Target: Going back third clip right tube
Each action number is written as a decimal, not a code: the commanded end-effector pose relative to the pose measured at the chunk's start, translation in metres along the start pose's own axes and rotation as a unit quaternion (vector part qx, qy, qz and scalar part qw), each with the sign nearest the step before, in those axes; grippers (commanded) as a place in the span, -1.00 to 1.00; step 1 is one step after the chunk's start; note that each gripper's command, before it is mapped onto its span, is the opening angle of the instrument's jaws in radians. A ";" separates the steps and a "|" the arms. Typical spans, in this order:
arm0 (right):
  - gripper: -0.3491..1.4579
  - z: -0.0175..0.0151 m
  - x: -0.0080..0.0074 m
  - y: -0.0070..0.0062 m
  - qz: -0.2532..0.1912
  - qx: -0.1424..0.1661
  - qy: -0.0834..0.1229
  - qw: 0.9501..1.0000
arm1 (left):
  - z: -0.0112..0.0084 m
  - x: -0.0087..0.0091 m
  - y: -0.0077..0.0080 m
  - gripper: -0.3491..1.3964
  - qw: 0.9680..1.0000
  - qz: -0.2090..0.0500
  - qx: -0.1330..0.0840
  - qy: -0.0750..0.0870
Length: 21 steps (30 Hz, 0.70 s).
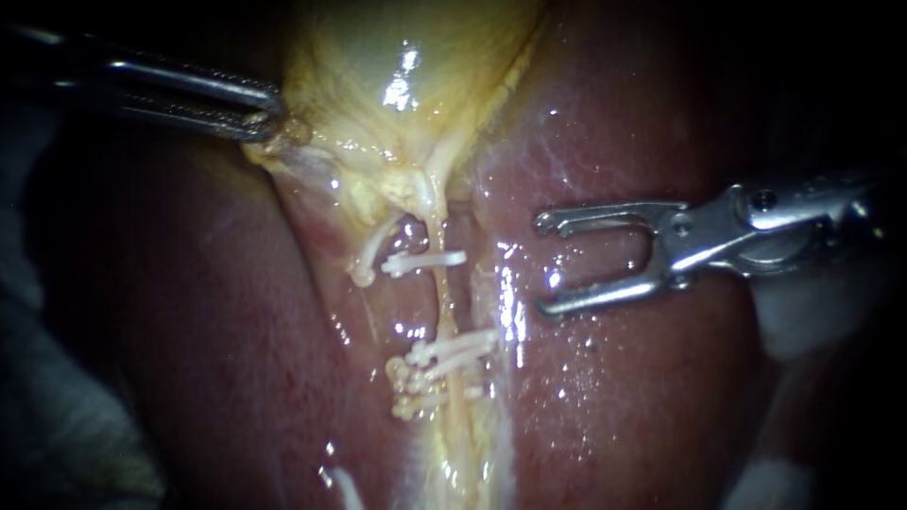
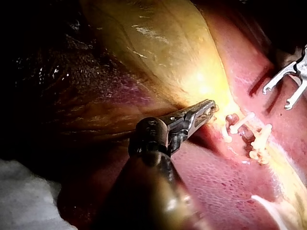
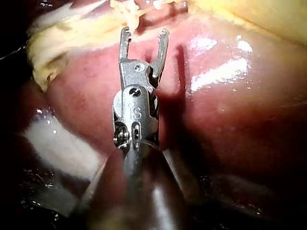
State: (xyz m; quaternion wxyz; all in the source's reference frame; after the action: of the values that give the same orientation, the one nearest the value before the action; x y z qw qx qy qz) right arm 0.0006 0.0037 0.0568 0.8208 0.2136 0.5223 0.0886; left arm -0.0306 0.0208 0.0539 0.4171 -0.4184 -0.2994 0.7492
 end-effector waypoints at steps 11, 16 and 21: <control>-0.06 -0.0009 0.0004 -0.0014 -0.026 -0.037 -0.029 0.999 | 0.0006 -0.0004 -0.0005 -1.00 1.000 0.001 0.002 0.001; -0.06 -0.0012 0.0003 -0.0019 -0.024 -0.040 -0.030 0.998 | 0.0008 -0.0005 -0.0006 -1.00 1.000 0.002 0.002 0.001; -0.06 -0.0012 0.0004 -0.0022 -0.024 -0.040 -0.030 0.998 | 0.0015 -0.0007 -0.0012 -1.00 1.000 0.003 0.004 0.002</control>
State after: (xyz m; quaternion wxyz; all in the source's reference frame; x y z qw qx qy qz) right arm -0.0005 0.0022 0.0550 0.8460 0.1703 0.4985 0.0829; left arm -0.0314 0.0206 0.0560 0.4170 -0.4194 -0.2947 0.7506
